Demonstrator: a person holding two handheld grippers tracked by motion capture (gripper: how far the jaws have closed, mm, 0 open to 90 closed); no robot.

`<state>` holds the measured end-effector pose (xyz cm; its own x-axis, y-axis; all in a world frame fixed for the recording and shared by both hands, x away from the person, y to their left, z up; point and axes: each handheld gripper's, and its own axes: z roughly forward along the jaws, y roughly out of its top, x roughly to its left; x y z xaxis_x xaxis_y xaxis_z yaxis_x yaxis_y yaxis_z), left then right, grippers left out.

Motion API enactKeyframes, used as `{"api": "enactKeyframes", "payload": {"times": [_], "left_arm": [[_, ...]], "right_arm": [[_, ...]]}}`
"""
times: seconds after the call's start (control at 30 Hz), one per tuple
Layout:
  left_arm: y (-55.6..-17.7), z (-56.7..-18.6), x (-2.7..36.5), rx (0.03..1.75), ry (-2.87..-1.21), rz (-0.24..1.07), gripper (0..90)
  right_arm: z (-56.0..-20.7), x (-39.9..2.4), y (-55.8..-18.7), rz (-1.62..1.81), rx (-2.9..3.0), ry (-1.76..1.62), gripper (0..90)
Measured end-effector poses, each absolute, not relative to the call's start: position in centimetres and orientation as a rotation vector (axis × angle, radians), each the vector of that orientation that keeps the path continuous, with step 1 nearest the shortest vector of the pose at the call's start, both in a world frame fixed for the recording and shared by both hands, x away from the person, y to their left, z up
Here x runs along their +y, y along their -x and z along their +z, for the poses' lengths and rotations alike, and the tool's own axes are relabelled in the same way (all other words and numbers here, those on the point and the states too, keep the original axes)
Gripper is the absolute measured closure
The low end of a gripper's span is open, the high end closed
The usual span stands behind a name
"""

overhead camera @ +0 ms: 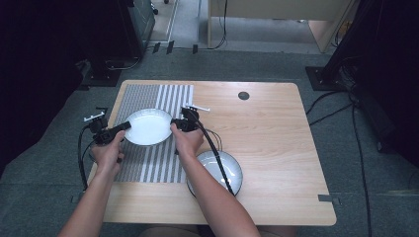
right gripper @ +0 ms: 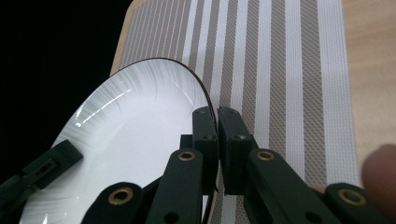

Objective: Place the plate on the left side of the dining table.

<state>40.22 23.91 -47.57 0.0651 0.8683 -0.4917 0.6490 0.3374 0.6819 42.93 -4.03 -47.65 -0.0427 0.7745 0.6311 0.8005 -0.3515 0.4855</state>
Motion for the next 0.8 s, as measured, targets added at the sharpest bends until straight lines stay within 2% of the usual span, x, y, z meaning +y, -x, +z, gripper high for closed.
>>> {"api": "enactKeyframes", "payload": {"times": [0.33,0.8], "left_arm": [[-42.8,-49.9,24.4,1.695,-1.396,0.253,82.5],[-44.7,-50.0,24.1,1.672,-1.477,0.345,81.2]], "right_arm": [[-49.4,-2.8,-45.3,-1.317,-1.779,2.237,86.9],[-50.5,-2.0,-46.6,-1.368,-1.816,2.266,86.8]]}}
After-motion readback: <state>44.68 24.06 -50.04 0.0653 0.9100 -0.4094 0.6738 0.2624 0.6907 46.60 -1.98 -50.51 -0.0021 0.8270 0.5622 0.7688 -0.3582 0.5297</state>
